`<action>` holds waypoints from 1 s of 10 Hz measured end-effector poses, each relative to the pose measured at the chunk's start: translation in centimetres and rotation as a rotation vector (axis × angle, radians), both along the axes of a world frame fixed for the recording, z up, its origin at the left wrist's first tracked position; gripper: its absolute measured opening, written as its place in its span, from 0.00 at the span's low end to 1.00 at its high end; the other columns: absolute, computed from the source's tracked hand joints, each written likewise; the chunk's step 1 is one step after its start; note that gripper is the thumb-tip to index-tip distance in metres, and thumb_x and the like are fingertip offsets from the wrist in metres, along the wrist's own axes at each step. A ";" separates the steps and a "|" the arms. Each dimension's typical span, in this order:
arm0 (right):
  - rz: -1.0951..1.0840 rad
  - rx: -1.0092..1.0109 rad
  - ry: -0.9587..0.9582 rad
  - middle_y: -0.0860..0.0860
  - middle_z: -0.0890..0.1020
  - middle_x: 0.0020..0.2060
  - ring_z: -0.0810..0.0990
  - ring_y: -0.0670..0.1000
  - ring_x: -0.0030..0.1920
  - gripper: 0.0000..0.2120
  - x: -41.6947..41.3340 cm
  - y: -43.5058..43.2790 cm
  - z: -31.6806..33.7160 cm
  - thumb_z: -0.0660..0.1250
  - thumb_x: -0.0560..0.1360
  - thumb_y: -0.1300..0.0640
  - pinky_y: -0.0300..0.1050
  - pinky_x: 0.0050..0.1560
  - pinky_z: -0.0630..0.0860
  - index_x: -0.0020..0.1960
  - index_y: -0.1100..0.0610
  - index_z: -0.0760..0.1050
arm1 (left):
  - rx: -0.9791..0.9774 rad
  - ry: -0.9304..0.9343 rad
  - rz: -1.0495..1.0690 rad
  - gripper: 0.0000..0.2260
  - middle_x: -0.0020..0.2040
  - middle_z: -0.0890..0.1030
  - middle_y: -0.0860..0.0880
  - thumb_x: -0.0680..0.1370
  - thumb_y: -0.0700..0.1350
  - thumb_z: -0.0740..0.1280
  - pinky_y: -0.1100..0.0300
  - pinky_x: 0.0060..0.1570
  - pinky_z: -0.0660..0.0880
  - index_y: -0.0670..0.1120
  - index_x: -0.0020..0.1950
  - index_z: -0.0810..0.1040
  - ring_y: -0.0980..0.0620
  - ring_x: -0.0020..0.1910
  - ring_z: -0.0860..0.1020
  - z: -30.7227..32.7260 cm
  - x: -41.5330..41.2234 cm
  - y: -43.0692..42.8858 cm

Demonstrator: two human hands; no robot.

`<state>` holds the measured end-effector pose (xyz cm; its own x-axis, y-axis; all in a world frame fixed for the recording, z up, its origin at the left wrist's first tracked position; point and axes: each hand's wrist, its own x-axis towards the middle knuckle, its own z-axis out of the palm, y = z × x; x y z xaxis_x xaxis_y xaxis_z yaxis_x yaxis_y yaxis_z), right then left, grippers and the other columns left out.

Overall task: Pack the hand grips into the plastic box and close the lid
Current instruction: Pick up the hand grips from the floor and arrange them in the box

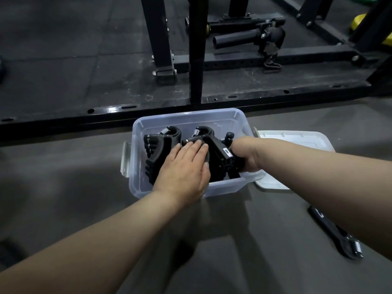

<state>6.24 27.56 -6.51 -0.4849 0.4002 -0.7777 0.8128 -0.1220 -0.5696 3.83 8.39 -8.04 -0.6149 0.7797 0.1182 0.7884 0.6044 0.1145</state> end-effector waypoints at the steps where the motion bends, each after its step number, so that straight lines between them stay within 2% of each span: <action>1: 0.000 -0.100 -0.040 0.59 0.82 0.36 0.82 0.55 0.35 0.12 -0.1 -0.1 -1.0 0.55 0.78 0.64 0.45 0.35 0.78 0.43 0.62 0.78 | 0.011 -0.010 0.003 0.28 0.74 0.69 0.47 0.79 0.54 0.47 0.48 0.75 0.57 0.45 0.75 0.67 0.49 0.74 0.66 -0.1 0.0 0.0; 2: 0.027 -0.168 -0.047 0.59 0.82 0.37 0.82 0.56 0.38 0.11 -0.3 -0.2 -1.9 0.57 0.77 0.64 0.46 0.40 0.78 0.42 0.62 0.77 | 0.022 -0.013 0.005 0.27 0.75 0.69 0.47 0.79 0.54 0.47 0.48 0.75 0.56 0.46 0.76 0.67 0.50 0.75 0.65 -0.2 0.0 0.0; 3: 0.073 -0.159 -0.070 0.58 0.80 0.35 0.81 0.54 0.36 0.09 -0.2 -0.4 -2.1 0.60 0.76 0.65 0.44 0.38 0.78 0.39 0.62 0.76 | 0.028 -0.010 0.009 0.27 0.75 0.69 0.47 0.79 0.53 0.47 0.48 0.75 0.57 0.46 0.75 0.68 0.50 0.74 0.65 -0.2 0.0 0.0; 4: 0.081 -0.115 -0.045 0.54 0.78 0.35 0.77 0.51 0.36 0.09 0.0 -0.6 -2.5 0.60 0.76 0.63 0.42 0.37 0.75 0.38 0.58 0.74 | 0.056 -0.015 0.014 0.26 0.73 0.71 0.47 0.79 0.53 0.48 0.47 0.74 0.59 0.45 0.74 0.70 0.50 0.73 0.67 -0.2 0.0 0.0; 5: 0.118 -0.193 -0.016 0.53 0.77 0.36 0.77 0.51 0.38 0.09 0.0 -0.8 -2.7 0.61 0.78 0.59 0.42 0.42 0.75 0.39 0.58 0.74 | 0.089 -0.037 0.014 0.26 0.73 0.72 0.48 0.80 0.52 0.49 0.48 0.74 0.59 0.45 0.73 0.70 0.50 0.73 0.67 -0.2 0.0 -0.2; 6: 0.121 -0.232 -0.009 0.54 0.77 0.31 0.77 0.50 0.33 0.12 0.1 -0.7 -2.4 0.60 0.78 0.61 0.39 0.34 0.75 0.36 0.59 0.73 | 0.093 -0.050 0.013 0.26 0.73 0.71 0.48 0.79 0.52 0.48 0.48 0.75 0.58 0.45 0.73 0.70 0.51 0.74 0.66 -0.2 -0.1 -0.2; 8: 0.159 -0.194 -0.028 0.56 0.76 0.33 0.76 0.51 0.35 0.12 0.4 -0.9 -1.7 0.58 0.79 0.65 0.41 0.36 0.74 0.38 0.62 0.72 | 0.102 -0.040 0.013 0.26 0.72 0.72 0.47 0.79 0.52 0.49 0.48 0.74 0.60 0.45 0.72 0.72 0.50 0.73 0.68 -0.3 -0.1 -0.2; 9: 0.164 -0.259 0.017 0.55 0.79 0.30 0.78 0.51 0.33 0.14 0.4 -1.1 -1.5 0.60 0.79 0.61 0.41 0.39 0.75 0.36 0.61 0.74 | 0.096 -0.061 0.015 0.27 0.74 0.70 0.48 0.79 0.53 0.47 0.49 0.75 0.57 0.46 0.73 0.70 0.51 0.74 0.66 -0.2 -0.2 -0.1; 10: 0.139 -0.292 0.040 0.56 0.79 0.32 0.79 0.52 0.35 0.12 0.1 -1.0 -2.1 0.61 0.78 0.59 0.43 0.40 0.76 0.37 0.61 0.75 | 0.118 -0.107 0.027 0.29 0.76 0.66 0.51 0.78 0.54 0.43 0.53 0.77 0.51 0.47 0.75 0.67 0.54 0.76 0.60 0.6 -0.5 -0.6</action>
<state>6.30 26.55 -8.62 -0.5517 0.0910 -0.8291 0.8110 -0.1738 -0.5587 3.30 7.83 -7.42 -0.6498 0.7470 0.1406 0.7512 0.6028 0.2689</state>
